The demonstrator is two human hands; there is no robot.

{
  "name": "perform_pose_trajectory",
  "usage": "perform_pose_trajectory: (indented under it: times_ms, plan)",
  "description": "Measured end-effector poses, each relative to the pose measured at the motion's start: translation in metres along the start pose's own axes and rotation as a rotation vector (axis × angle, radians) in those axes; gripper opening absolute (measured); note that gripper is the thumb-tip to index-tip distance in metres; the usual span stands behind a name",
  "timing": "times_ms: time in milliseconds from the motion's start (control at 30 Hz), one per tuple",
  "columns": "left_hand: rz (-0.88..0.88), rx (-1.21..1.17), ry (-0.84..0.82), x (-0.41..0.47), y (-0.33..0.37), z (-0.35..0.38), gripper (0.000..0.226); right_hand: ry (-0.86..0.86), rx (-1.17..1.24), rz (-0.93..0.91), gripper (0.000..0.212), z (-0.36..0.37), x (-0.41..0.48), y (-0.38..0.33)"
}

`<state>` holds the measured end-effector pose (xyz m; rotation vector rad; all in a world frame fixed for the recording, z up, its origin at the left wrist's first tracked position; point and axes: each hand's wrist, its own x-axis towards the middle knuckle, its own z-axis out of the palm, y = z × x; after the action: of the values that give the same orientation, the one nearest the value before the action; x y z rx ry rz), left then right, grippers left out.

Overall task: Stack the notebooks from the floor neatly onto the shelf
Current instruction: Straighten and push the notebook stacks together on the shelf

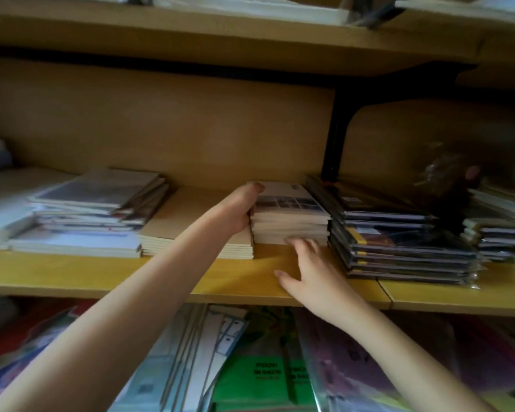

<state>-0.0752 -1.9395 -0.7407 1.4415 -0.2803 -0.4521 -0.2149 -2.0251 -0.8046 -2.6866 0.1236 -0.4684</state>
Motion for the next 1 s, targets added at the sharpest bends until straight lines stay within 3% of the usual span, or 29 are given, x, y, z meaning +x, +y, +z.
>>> perform_pose_trajectory:
  times_ms: [100, 267, 367, 400, 467, 533, 667, 833, 1000]
  plan:
    - [-0.042, 0.001, -0.023, 0.003, 0.002, 0.000, 0.026, 0.008, -0.001, 0.049, 0.073, 0.001, 0.000, 0.000]
    - [-0.071, 0.205, -0.005, 0.015, 0.004, 0.002, 0.033, 0.115, -0.119, 0.051, 0.084, 0.003, 0.010, -0.002]
    - [-0.064, 0.270, -0.096, 0.017, 0.005, -0.003, 0.044, 0.143, -0.128, 0.072, 0.080, 0.005, 0.017, -0.001]
    - [-0.024, 0.335, -0.162, 0.015, 0.005, -0.006, 0.049, 0.151, -0.118, 0.082, 0.078, 0.006, 0.018, 0.001]
    - [0.093, 0.680, -0.264, 0.010, 0.004, -0.014, 0.062, 0.184, -0.114, 0.113, 0.073, 0.007, 0.016, 0.005]
    - [0.213, 1.001, -0.211, 0.003, -0.003, -0.017, 0.073, 0.211, -0.112, 0.145, 0.062, 0.008, 0.015, 0.008]
    - [0.418, 1.145, 0.078, -0.002, -0.022, -0.013, 0.062, 0.110, -0.092, 0.156, 0.056, 0.008, 0.021, 0.009]
    - [0.553, 1.102, 0.207, -0.001, -0.034, -0.014, 0.054, 0.023, -0.137, 0.153, 0.061, 0.008, 0.030, 0.012]
    - [0.647, 1.128, 0.250, -0.001, -0.039, -0.015, 0.053, 0.102, -0.199, 0.164, 0.058, 0.013, 0.037, 0.011]
